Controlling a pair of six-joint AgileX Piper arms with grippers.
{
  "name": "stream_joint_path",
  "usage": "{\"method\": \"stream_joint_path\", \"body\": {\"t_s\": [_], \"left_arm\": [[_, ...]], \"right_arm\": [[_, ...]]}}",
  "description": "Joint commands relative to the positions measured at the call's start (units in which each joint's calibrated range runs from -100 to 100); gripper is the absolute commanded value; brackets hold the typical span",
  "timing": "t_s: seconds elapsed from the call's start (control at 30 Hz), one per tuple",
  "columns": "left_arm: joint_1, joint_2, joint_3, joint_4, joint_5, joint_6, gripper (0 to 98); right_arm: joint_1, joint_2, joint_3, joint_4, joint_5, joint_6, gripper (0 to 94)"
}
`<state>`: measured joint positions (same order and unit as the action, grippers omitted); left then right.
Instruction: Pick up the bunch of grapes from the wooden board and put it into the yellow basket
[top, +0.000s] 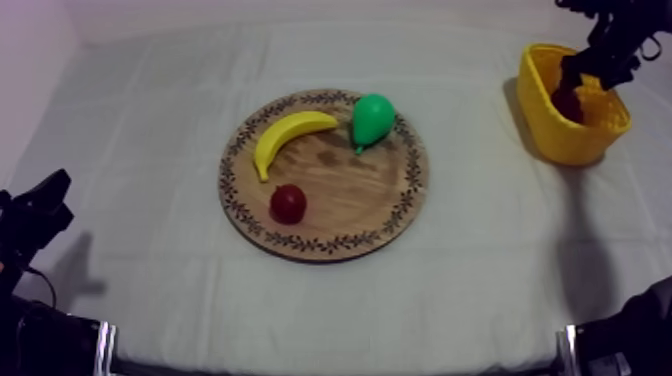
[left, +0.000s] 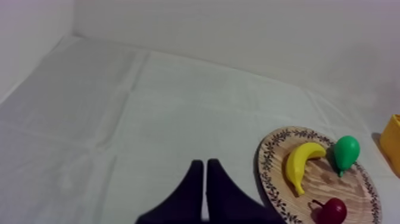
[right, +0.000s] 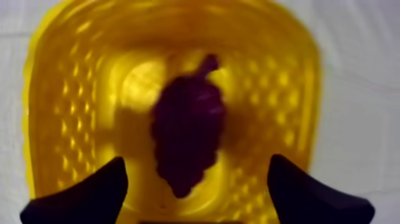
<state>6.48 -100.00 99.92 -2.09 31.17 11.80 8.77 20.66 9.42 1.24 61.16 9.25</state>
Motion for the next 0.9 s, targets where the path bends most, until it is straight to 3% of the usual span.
{"method": "stream_joint_path", "body": {"t_s": [0.0, 0.33, 0.67, 0.87], "left_arm": [[0.0, 0.0, 0.0, -0.03, 0.0, 0.0, 0.1], [0.0, 0.0, 0.0, -0.03, 0.0, 0.0, 0.1], [0.0, 0.0, 0.0, -0.03, 0.0, 0.0, 0.1], [0.0, 0.0, 0.0, -0.03, 0.0, 0.0, 0.1]], "right_arm": [[0.4, -5.2, 2.4, 0.2, -2.1, 0.0, 63.4], [2.3, -29.3, 15.1, 2.2, -9.9, -1.5, 55.5], [4.6, -54.2, 32.9, -0.5, -16.0, 0.4, 50.4], [4.0, -68.4, 44.8, 0.2, -19.7, -0.8, 47.9]]}}
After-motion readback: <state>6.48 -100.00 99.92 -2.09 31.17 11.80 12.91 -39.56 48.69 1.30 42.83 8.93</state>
